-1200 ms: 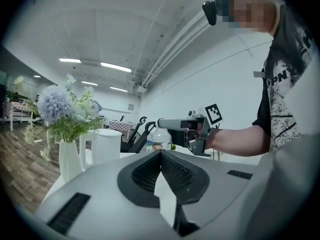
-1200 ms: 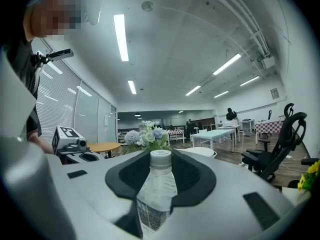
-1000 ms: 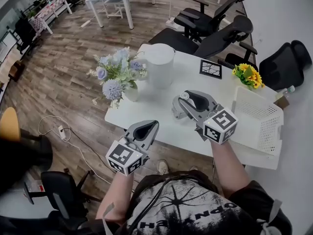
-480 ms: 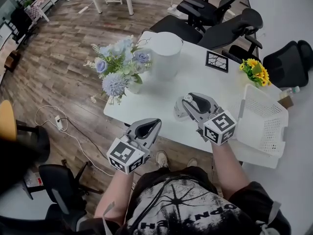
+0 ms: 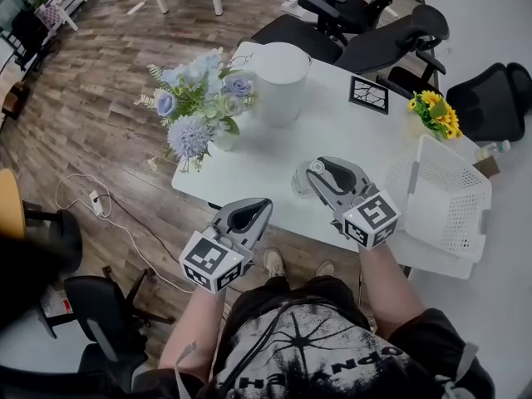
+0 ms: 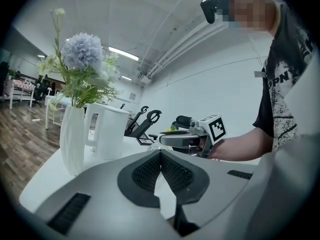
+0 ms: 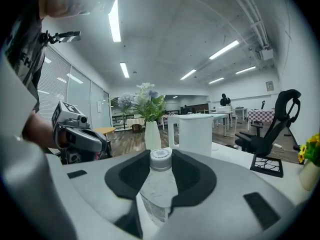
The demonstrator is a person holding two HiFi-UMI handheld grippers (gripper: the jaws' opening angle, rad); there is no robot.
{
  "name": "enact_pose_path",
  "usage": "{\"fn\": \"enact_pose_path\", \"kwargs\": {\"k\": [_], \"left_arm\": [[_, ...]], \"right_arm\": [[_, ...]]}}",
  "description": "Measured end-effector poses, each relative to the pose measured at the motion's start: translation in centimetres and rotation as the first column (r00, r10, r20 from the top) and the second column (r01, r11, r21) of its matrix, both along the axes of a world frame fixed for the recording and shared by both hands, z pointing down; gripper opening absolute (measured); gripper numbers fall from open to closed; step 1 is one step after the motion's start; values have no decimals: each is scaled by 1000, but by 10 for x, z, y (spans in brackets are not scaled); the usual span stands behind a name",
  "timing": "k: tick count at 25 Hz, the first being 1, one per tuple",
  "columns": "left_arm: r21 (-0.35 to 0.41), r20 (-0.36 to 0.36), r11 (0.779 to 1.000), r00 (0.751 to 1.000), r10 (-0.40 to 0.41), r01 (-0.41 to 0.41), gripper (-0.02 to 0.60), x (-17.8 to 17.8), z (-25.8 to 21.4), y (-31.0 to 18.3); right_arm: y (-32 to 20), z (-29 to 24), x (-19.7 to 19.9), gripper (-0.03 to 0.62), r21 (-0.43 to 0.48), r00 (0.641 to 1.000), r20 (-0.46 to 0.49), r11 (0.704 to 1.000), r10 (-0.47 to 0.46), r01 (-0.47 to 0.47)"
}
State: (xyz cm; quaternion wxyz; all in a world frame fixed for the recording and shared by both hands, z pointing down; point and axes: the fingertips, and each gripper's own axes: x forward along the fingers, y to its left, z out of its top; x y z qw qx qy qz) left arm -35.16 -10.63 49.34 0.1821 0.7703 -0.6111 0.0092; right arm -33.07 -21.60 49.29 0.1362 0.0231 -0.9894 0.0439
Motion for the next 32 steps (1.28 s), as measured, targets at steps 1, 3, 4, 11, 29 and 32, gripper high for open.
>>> {"fn": "enact_pose_path", "kwargs": {"k": [1,3,4,11,29,32], "left_arm": [[0,-2,1000,1000,1,-1,11,1,1,0],[-1,-4,1000,1000,3,-3,11,3,1,1],[-1,-4,1000,1000,5,-5,11,4,1,1],[3,1,1000,1000,8,-8,11,7,-2,5],[50,30,999,999,-13,12,11,-1,-21,8],[65,38,998,999,-25,22,11,-5,-27,10]], "right_arm": [[1,0,1,146,2,1000,2,1000,0,0],[2,0,3,147,2,1000,8,1000,4,-4],[3,0,4,147,2,1000,9,1000,6,-6],[5,0,6,147,7,1000,15,1000,21,-21],[1,-16,10,175,35,998,-13,997,66,-65],[3,-31,14,175,70,998,4,996,62,-62]]}}
